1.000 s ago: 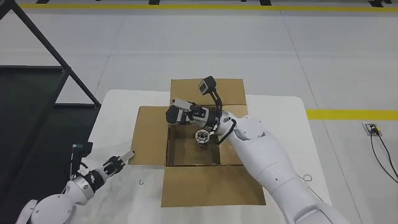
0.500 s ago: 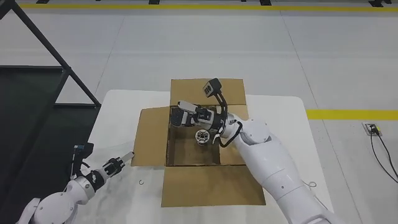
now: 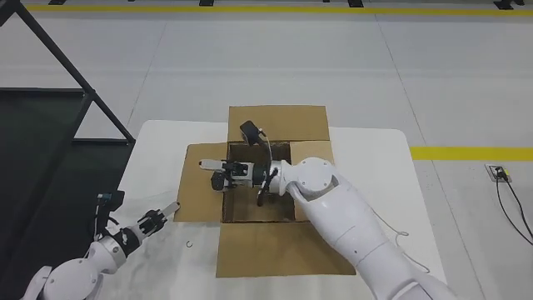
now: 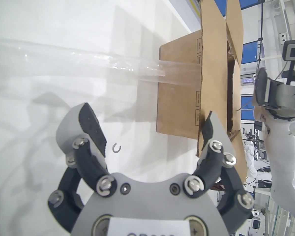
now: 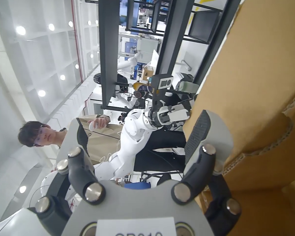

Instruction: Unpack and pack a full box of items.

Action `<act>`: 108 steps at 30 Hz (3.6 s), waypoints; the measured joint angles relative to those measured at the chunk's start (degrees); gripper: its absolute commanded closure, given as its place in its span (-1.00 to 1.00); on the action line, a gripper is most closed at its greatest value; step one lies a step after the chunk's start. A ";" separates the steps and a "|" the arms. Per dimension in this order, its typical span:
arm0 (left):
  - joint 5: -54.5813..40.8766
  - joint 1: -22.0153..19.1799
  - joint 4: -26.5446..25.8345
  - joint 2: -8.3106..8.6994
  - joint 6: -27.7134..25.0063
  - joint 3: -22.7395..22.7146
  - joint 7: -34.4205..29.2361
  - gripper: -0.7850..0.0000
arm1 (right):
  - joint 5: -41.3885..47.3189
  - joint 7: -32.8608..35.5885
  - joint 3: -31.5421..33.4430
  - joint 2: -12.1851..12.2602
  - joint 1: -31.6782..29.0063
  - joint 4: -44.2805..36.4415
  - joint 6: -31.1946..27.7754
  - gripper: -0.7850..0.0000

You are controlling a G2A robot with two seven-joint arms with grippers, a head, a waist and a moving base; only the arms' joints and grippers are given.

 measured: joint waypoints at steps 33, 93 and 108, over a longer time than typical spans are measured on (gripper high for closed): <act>-17.20 4.19 -2.22 -0.33 -4.86 -7.07 2.61 -1.00 | -1.44 -2.96 -3.39 -6.25 6.04 14.86 -1.13 -1.00; -15.19 -8.96 -12.52 0.80 3.39 2.21 -12.70 -1.00 | 4.76 15.82 27.55 9.55 -20.25 -22.27 -5.90 -1.00; -4.42 -23.60 -2.51 0.42 12.70 14.90 -16.19 -1.00 | 0.01 14.14 32.17 12.59 -30.13 -35.66 -4.56 -1.00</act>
